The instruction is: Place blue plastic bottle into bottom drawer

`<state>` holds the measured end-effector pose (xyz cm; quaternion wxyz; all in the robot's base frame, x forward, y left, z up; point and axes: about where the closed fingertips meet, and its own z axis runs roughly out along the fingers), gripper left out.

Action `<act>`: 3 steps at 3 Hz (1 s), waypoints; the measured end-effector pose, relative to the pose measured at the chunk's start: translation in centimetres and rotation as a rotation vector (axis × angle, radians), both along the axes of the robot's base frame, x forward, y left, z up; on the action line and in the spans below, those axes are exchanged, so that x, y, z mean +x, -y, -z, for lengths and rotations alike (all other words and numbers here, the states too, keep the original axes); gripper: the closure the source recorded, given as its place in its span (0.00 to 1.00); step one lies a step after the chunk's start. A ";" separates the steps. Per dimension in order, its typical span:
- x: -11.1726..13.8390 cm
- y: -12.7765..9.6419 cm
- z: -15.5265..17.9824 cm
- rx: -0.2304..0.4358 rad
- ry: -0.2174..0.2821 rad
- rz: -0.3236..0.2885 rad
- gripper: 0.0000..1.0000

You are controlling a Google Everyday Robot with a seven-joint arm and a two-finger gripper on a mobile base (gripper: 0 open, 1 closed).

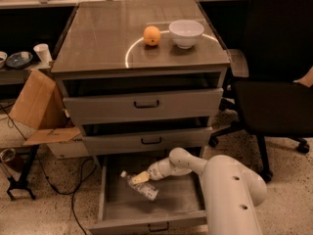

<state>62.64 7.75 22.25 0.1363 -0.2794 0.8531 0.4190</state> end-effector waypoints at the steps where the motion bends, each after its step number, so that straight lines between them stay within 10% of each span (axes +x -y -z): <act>1: -0.6 0.8 0.8 0.006 -0.018 0.029 0.26; 2: -0.8 1.0 1.0 0.008 -0.021 0.036 0.00; 3: -0.8 1.0 1.0 0.008 -0.021 0.036 0.00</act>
Offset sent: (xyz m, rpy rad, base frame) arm -0.0055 -0.0068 -0.0069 0.0054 0.0150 -0.0248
